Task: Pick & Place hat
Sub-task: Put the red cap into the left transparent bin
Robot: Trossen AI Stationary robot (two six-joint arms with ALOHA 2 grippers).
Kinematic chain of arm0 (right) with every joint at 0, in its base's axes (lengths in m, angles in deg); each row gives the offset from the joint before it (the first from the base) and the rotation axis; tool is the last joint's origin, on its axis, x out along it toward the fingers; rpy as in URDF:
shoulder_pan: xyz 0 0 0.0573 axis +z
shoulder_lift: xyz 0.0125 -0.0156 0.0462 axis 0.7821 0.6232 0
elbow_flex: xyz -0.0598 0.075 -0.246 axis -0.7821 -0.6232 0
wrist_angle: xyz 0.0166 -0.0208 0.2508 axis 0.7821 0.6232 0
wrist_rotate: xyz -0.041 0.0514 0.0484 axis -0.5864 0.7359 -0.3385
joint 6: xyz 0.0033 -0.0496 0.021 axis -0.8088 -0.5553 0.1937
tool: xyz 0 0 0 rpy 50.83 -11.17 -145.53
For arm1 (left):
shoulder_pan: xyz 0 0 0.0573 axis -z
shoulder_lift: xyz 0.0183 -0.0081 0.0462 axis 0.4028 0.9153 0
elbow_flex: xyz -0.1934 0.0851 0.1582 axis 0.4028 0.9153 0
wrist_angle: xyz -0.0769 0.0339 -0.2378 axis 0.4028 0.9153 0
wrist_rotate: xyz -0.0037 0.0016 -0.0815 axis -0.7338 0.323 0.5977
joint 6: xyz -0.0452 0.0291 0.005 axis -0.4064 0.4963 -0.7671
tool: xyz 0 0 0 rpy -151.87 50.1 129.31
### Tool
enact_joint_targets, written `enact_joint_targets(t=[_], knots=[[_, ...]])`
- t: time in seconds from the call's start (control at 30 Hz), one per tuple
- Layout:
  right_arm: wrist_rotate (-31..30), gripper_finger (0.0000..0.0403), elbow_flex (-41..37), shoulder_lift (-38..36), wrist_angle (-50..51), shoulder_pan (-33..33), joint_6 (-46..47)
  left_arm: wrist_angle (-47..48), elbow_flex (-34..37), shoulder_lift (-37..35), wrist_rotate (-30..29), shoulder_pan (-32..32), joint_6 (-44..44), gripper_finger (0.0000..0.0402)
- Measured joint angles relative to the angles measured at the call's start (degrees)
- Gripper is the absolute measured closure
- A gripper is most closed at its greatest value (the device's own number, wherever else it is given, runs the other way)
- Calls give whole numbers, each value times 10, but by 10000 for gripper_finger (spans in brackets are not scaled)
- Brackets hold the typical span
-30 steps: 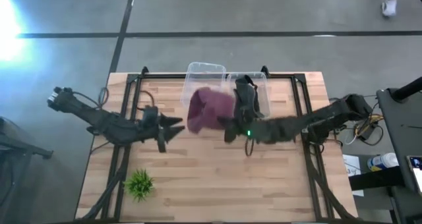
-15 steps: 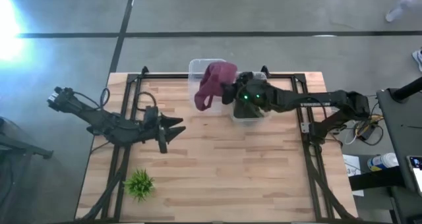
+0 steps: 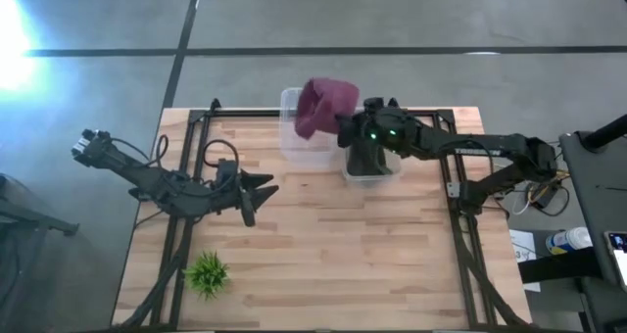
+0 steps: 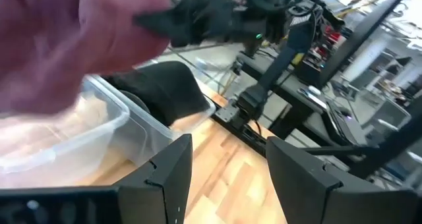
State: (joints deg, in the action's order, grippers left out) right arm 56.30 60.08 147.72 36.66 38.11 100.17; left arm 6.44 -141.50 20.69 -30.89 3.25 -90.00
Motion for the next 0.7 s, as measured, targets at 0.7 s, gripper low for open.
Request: enact_joint_targets(t=[0.7], knots=[[68,247,286,259,249,-14,-21,13,0,0,-12,0,-9,213]])
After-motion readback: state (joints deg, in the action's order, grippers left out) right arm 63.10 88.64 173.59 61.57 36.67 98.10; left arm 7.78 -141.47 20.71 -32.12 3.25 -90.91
